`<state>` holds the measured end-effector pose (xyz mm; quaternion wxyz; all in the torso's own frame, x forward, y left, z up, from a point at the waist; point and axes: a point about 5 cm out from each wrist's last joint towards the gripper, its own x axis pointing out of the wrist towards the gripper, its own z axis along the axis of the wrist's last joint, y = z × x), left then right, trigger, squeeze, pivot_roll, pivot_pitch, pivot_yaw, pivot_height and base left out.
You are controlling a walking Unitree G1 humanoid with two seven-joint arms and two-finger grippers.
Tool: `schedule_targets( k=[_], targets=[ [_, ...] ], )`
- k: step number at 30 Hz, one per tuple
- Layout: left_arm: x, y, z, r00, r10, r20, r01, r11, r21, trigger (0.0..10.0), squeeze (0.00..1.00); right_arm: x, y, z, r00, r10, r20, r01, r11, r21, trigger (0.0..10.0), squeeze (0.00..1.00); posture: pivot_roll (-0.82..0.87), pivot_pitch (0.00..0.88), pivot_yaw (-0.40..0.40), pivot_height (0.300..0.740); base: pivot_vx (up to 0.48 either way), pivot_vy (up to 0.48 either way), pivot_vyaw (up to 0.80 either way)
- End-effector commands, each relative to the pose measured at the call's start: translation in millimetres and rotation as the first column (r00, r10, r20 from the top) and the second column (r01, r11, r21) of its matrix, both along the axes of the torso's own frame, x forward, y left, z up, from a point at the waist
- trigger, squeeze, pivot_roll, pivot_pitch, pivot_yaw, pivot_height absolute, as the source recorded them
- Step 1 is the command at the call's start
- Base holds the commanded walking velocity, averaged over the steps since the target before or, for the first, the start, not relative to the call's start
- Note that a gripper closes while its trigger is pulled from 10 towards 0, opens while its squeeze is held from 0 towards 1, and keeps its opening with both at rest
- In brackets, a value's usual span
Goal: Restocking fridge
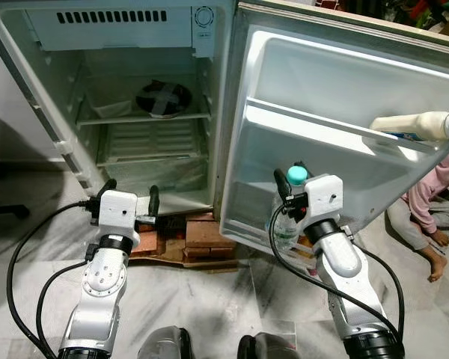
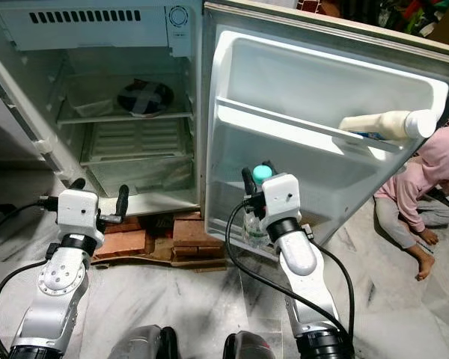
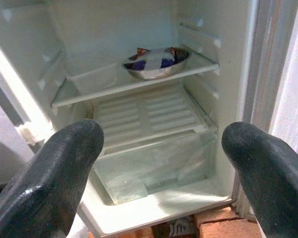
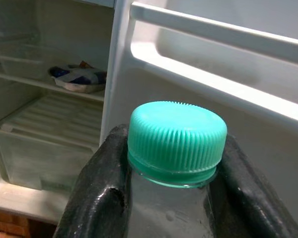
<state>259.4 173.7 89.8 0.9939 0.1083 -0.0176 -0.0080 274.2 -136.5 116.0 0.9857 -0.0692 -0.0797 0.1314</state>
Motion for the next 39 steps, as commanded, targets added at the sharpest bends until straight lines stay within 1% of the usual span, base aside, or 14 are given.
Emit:
schedule_targets(
  k=[1, 8, 18, 25, 29, 34, 39],
  targets=[
    [-1.2, -1.8, 3.7, 1.0, -0.018, 0.017, 0.018, 1.0, -0.001, 10.0, 0.0, -0.7, -1.1, 3.2, 1.0, -0.002, 0.018, 0.002, 1.0, -0.005, 10.0, 0.0, 0.1, 0.102, -0.049, 0.74, 0.266, 0.0, 0.0],
    [-1.2, -4.0, 2.7, 1.0, -0.025, 0.018, 0.025, 1.0, -0.011, 10.0, 0.0, 0.1, -3.3, 2.8, 1.0, -0.001, 0.012, 0.001, 1.0, -0.01, 10.0, 0.0, 0.1, 0.104, -0.051, 0.74, 0.036, 0.0, 0.0],
    [-2.5, -1.7, 0.7, 1.0, -0.013, 0.009, 0.013, 1.0, -0.014, 10.0, 0.0, -1.9, 1.4, 0.7, 0.999, 0.037, -0.003, -0.037, 0.999, 0.01, 10.0, 0.0, 0.1, 0.11, -0.053, 0.74, 0.308, 0.0, 0.0],
    [-4.2, -3.0, -0.8, 1.0, -0.007, 0.003, 0.007, 1.0, -0.015, 10.0, 0.0, -3.3, 3.6, 0.1, 0.998, 0.058, -0.012, -0.058, 0.998, 0.022, 10.0, 0.0, 0.09, 0.115, -0.056, 0.74, 0.0, 0.0, 0.0],
    [-6.4, -2.9, -1.6, 1.0, -0.004, 0.001, 0.004, 1.0, -0.013, 10.0, 0.0, -3.5, 3.9, 0.4, 0.998, 0.061, -0.011, -0.061, 0.998, 0.024, 10.0, 0.0, 0.09, 0.117, -0.055, 0.725, 0.0, 0.0, 0.0],
    [-10.8, -1.9, -3.6, 1.0, 0.001, -0.006, -0.001, 1.0, -0.005, 10.0, 0.0, -3.6, 4.9, 0.8, 0.998, 0.068, -0.009, -0.068, 0.997, 0.039, 10.0, 0.0, 0.09, 0.114, -0.054, 0.685, 0.0, 0.0, 0.0],
    [-9.6, -3.0, -2.8, 1.0, 0.001, -0.004, -0.001, 1.0, -0.007, 10.0, 0.0, -3.1, 6.9, 2.3, 0.997, 0.076, -0.005, -0.075, 0.996, 0.045, 10.0, 0.0, 0.09, 0.115, -0.053, 0.66, 0.0, 0.0, 0.0]
  ],
)
